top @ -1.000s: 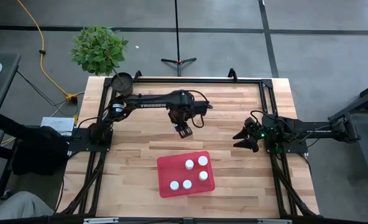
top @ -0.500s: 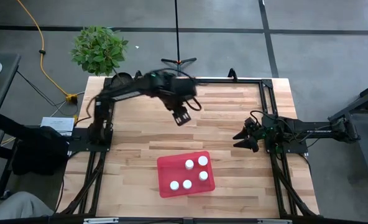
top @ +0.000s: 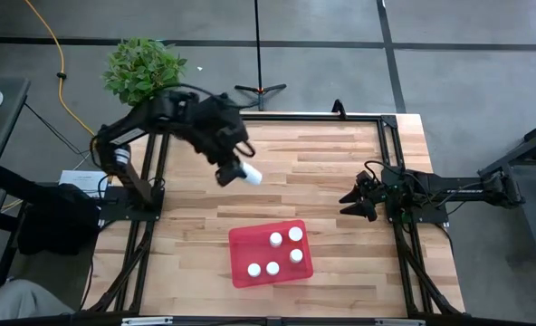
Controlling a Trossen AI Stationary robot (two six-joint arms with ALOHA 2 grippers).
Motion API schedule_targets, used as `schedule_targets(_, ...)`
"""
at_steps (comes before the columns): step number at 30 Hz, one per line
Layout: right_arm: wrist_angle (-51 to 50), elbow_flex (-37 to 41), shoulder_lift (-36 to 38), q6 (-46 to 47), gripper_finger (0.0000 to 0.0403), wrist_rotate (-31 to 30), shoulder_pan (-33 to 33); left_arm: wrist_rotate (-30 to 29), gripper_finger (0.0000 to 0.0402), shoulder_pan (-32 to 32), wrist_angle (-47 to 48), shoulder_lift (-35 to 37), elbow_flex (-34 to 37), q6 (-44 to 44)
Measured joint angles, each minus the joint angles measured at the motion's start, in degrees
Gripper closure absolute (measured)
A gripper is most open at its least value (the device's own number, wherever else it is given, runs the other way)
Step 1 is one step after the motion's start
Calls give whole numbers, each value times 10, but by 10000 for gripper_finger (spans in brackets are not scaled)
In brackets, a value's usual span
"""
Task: Pick and place pill bottles into a basket
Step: Put the white pill bottle into the red bin
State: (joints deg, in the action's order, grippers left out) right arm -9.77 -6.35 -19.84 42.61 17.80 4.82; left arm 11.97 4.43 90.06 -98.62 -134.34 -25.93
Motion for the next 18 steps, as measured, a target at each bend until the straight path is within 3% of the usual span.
schedule_targets(9,2,0,0,5,91,-6,0,-19,207,-123,-1,13,5,-70)
schedule_targets(18,2,0,0,8,91,-7,0,-88,207,-229,0,13,110,-154)
